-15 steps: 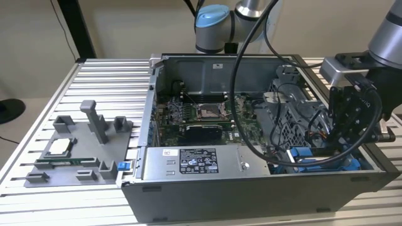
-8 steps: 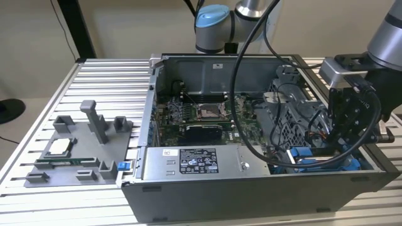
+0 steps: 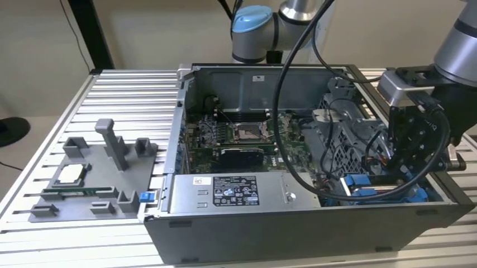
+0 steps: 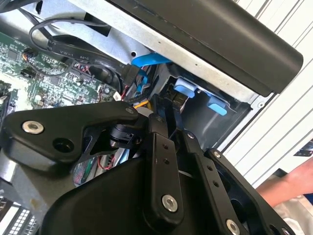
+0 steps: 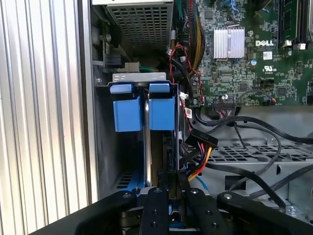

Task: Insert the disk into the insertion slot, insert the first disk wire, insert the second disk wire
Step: 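Insert the first disk wire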

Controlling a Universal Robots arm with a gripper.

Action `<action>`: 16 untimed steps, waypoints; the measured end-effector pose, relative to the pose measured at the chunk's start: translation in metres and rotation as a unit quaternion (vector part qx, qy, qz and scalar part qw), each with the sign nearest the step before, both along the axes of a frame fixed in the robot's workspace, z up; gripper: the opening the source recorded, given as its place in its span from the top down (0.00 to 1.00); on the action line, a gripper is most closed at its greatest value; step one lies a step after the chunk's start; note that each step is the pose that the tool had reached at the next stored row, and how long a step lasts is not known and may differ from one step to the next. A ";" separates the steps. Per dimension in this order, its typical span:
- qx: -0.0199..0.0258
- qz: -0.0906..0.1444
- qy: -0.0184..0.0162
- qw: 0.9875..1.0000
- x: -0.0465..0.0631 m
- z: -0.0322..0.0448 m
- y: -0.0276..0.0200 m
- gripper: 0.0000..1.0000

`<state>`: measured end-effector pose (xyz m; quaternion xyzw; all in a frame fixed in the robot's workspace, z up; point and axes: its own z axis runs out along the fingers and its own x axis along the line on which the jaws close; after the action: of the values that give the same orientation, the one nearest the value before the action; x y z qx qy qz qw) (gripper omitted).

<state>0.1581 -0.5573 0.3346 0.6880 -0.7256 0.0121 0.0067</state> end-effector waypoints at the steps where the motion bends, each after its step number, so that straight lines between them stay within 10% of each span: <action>1: 0.000 0.000 0.000 1.000 0.000 -0.0005 0.0000 1.00; 9: 0.001 0.000 0.000 1.000 0.000 -0.0022 0.0001 1.00; 10: 0.001 0.000 0.000 1.000 0.000 -0.0030 0.0000 0.00; 16: 0.000 0.000 0.000 1.000 0.000 0.0041 0.0000 0.00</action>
<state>0.1580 -0.5573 0.3387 0.6882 -0.7254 0.0118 0.0064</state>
